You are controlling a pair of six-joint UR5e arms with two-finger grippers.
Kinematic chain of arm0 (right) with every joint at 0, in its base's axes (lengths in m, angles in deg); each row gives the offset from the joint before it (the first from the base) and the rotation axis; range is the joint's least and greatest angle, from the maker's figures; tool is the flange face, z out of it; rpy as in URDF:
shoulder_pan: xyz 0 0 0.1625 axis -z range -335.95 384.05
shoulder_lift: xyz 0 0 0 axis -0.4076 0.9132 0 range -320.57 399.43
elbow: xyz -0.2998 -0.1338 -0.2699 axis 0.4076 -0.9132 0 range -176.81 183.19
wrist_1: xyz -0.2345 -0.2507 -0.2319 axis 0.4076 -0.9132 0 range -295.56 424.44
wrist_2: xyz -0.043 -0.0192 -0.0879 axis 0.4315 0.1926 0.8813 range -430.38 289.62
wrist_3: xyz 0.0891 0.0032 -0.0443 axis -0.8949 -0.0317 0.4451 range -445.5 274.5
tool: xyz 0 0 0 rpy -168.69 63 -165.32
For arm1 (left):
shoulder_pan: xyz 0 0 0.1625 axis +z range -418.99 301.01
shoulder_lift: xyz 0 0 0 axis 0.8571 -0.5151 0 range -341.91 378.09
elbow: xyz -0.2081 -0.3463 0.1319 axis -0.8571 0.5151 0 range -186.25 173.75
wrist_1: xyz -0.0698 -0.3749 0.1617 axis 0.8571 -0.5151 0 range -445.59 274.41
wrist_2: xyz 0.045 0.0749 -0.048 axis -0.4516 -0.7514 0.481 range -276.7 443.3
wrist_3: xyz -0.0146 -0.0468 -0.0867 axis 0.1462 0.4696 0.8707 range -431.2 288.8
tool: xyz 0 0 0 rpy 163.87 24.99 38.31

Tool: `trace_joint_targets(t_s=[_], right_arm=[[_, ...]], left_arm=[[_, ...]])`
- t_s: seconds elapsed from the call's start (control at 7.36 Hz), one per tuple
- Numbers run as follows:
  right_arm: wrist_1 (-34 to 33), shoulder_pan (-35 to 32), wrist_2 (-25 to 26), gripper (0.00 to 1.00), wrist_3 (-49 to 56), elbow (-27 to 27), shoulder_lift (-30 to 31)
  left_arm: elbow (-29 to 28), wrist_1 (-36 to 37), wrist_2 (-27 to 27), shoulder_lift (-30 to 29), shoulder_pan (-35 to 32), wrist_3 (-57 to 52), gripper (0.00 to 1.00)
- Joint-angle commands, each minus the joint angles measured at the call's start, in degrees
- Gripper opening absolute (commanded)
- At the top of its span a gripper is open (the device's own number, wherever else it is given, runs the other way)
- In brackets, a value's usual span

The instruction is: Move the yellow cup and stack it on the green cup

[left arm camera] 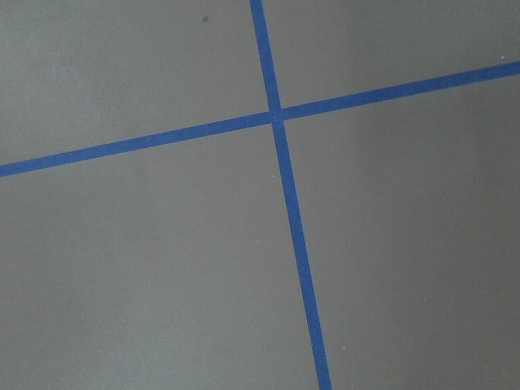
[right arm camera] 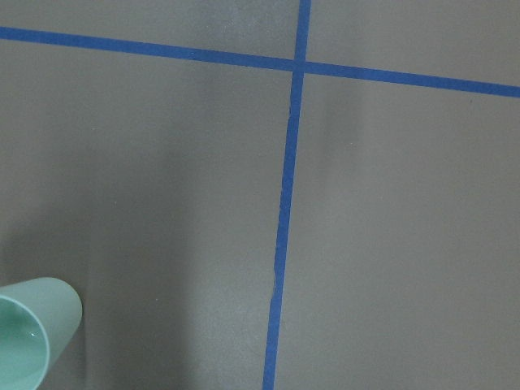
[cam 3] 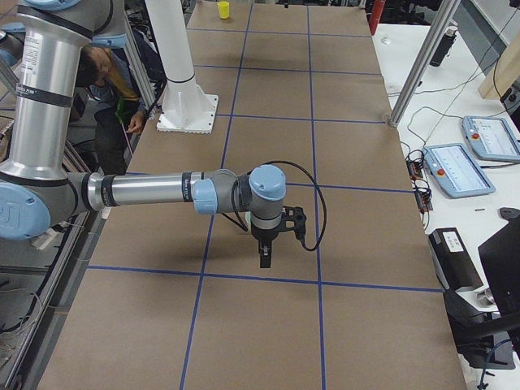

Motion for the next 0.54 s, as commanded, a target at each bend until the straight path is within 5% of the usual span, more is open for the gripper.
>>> trace_joint_targets(t_s=[0.0,0.41], right_arm=[[0.0,0.0,-0.7,1.0,0.04,0.06,0.04],[0.09,0.0,-4.56,1.0,0.39,0.59,-0.14]], left_arm=[[-0.42,0.04,-0.09,-0.58,0.09,0.12,1.0],[0.45,-2.48,0.0,-0.67,0.18,0.12,1.0]])
